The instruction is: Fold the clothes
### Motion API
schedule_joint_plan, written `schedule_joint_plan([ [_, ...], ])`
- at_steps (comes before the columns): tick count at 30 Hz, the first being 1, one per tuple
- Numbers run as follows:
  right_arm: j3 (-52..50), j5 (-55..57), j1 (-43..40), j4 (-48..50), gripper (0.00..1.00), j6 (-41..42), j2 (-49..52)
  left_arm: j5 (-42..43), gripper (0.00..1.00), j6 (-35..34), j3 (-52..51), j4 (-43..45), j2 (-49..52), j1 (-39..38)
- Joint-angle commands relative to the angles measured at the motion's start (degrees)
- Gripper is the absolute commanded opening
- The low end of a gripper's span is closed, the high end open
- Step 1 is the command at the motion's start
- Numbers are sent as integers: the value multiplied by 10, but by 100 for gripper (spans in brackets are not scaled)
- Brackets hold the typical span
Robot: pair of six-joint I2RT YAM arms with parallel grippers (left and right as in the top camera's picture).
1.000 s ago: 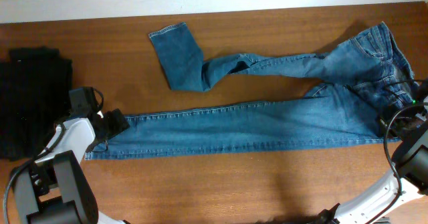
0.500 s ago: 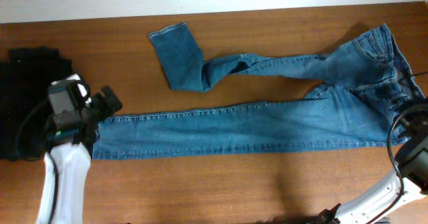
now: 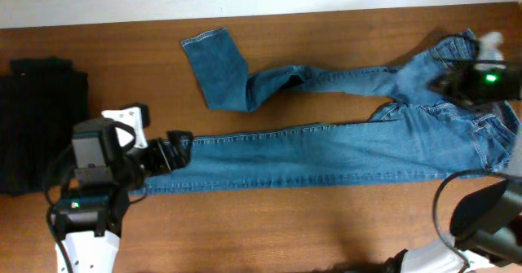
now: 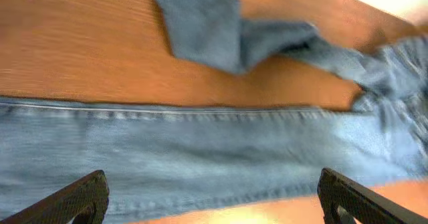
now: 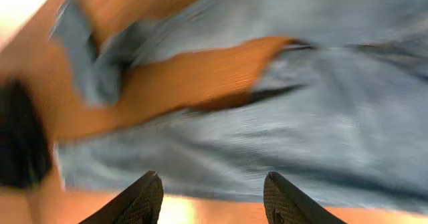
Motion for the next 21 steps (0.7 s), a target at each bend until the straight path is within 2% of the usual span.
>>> schedule_joint_plan([
  [1, 4, -9, 65, -6, 55, -57, -3, 21, 99, 11, 0, -2, -14, -33],
  [5, -9, 25, 128, 7, 56, -55, -2, -15, 100, 11, 0, 7, -8, -59],
  [10, -11, 38, 168, 51, 56, -55, -2, -59, 99, 11, 0, 38, 15, -67],
  [21, -12, 45, 144, 61, 57, -51, -2, -71, 99, 11, 0, 115, 122, -68],
])
